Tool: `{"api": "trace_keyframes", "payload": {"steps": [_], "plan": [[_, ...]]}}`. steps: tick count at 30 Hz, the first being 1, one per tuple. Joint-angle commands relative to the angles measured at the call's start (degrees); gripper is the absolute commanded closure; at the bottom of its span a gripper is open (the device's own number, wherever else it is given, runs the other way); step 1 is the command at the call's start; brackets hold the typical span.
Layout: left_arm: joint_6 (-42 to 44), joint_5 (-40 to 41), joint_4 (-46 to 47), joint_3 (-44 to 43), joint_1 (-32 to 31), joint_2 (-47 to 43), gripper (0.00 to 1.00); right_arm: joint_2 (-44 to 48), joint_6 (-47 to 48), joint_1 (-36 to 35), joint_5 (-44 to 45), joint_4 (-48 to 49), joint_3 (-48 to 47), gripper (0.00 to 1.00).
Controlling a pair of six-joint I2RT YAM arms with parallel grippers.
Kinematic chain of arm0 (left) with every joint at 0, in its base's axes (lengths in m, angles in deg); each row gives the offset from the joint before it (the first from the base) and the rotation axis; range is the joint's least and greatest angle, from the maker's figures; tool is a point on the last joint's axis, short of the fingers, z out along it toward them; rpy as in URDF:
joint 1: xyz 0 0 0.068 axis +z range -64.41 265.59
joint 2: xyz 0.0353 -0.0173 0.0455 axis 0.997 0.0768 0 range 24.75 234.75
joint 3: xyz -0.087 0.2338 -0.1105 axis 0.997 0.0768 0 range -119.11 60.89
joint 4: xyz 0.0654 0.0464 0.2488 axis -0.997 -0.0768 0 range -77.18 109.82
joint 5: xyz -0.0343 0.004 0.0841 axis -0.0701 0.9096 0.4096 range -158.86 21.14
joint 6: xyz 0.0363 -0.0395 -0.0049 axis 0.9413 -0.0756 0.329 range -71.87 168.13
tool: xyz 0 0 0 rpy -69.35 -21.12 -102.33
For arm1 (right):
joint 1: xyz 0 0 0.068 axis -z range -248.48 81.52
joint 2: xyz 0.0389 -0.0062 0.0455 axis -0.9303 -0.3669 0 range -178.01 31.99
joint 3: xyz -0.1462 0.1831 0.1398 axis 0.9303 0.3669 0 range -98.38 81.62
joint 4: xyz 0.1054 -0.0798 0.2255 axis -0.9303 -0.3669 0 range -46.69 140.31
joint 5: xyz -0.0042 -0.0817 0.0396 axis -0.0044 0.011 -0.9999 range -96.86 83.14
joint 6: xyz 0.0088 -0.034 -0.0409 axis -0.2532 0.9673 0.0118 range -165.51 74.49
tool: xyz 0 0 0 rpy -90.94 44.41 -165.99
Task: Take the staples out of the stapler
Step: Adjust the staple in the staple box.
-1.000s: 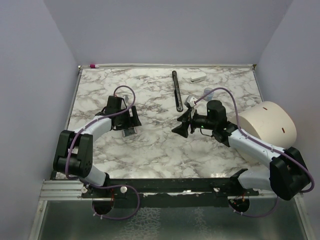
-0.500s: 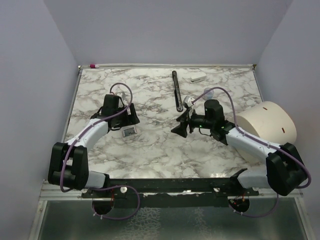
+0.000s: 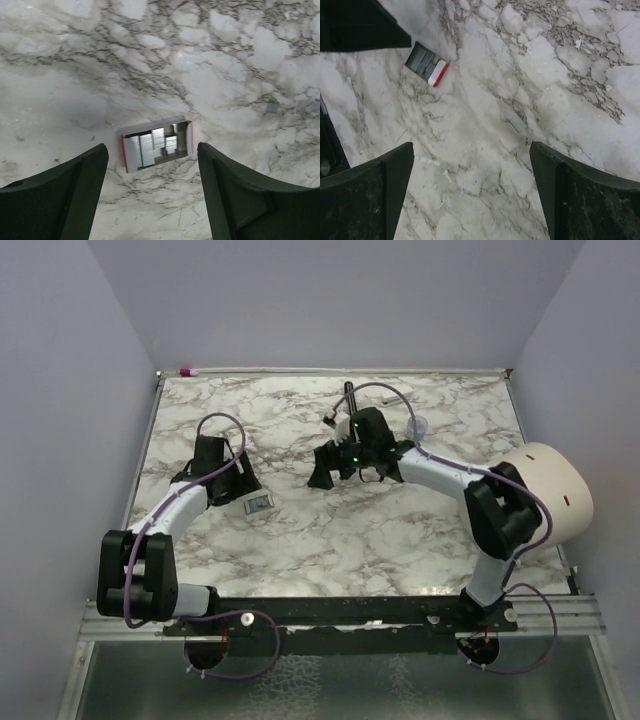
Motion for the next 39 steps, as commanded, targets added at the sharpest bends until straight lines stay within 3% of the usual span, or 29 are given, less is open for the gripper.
{"api": "trace_keyframes", "payload": {"steps": [1,4,10,15,27,36,39], "plan": [[-2.2,0.15,-0.63,3.31,4.56,-1.69,0.28,-10.52,-6.27,-4.59,13.28,-18.03,-15.17,0.01],[-2.04,-2.34,-0.98,4.12,7.26,-2.1,0.33,-17.4,-7.39,-8.55,17.99,-24.47,-24.89,0.01],[-4.38,-7.37,0.4,7.48,12.3,-1.37,0.37,-24.75,-10.94,-12.96,18.16,-23.52,-32.74,0.0],[-5.0,-9.07,0.81,7.67,13.5,0.6,0.43,-32.05,-10.96,-15.06,21.52,-29.55,-42.31,0.11],[-5.27,-10.51,2.69,8.3,13.62,1.01,0.45,-39.24,-10.16,-17.22,27.06,-34.97,-50.84,0.3],[-5.21,-10.25,2.76,8.19,13.62,0.9,0.45,-40.35,-10.11,-18.84,29.97,-37.95,-52.86,0.32],[-5.22,-10.18,2.77,8.19,13.62,0.78,0.45,-40.57,-10.06,-18.92,30.78,-39.4,-53.5,0.38]]}}
